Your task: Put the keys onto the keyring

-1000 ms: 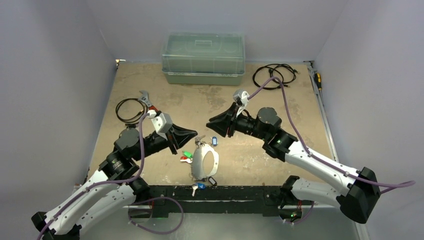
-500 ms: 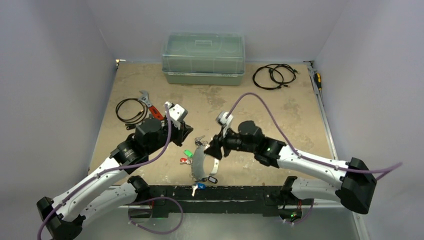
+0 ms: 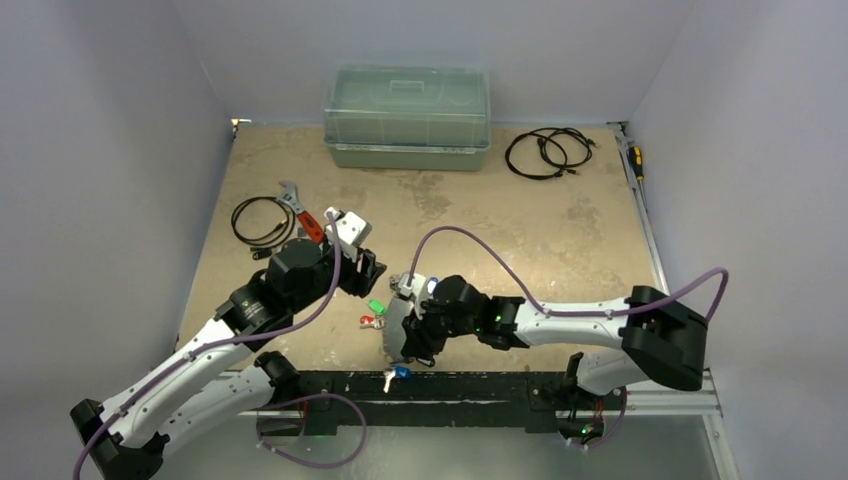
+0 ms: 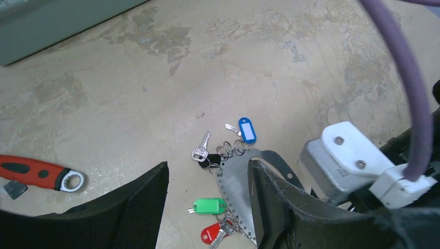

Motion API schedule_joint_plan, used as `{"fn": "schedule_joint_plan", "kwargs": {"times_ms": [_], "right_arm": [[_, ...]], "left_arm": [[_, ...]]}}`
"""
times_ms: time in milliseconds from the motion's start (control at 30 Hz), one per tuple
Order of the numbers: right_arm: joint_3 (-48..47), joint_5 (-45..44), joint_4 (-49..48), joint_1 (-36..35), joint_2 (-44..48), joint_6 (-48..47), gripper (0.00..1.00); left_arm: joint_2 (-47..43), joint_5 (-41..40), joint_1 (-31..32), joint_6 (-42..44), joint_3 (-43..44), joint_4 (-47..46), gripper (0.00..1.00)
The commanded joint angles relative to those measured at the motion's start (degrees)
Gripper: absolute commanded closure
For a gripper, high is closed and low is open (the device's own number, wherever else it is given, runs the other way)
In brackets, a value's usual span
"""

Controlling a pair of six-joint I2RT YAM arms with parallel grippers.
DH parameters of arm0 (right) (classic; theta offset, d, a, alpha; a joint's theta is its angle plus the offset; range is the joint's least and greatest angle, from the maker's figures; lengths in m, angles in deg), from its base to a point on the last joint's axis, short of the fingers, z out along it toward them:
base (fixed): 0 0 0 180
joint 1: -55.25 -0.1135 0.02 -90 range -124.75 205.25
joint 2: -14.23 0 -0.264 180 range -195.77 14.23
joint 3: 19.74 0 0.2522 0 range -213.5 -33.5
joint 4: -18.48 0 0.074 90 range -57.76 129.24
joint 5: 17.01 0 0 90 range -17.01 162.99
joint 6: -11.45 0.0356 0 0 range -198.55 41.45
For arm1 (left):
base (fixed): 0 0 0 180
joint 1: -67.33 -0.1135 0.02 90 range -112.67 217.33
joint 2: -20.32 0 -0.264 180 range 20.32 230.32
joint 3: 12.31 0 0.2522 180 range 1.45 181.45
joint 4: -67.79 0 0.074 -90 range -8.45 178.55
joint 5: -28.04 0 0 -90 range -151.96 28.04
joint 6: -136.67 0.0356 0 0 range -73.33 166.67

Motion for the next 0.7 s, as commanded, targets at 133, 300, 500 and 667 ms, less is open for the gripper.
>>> {"fn": "schedule_joint_plan", "kwargs": {"times_ms": [133, 300, 500, 667], "right_arm": [[-1.4, 3.7, -6.6, -0.6, -7.3, -3.2, 0.58], [-2.7, 4.5, -6.0, -0.7, -10.9, -4.3, 0.58], [-2.1, 3.5, -5.1, -0.7, -10.6, -4.5, 0.58], [-1.8, 3.4, -5.0, -0.7, -10.4, -4.6, 0.72]], "left_arm": [[-4.2, -5.5, 0.2, -0.1, -0.2, -0.2, 0.44], [-5.7, -8.7, 0.2, -0.1, -0.3, -0.1, 0.44], [-6.7, -9.5, 0.2, 0.2, -0.6, -0.5, 0.44], [-6.8, -9.5, 0.2, 0.3, -0.7, -0.7, 0.44]]}}
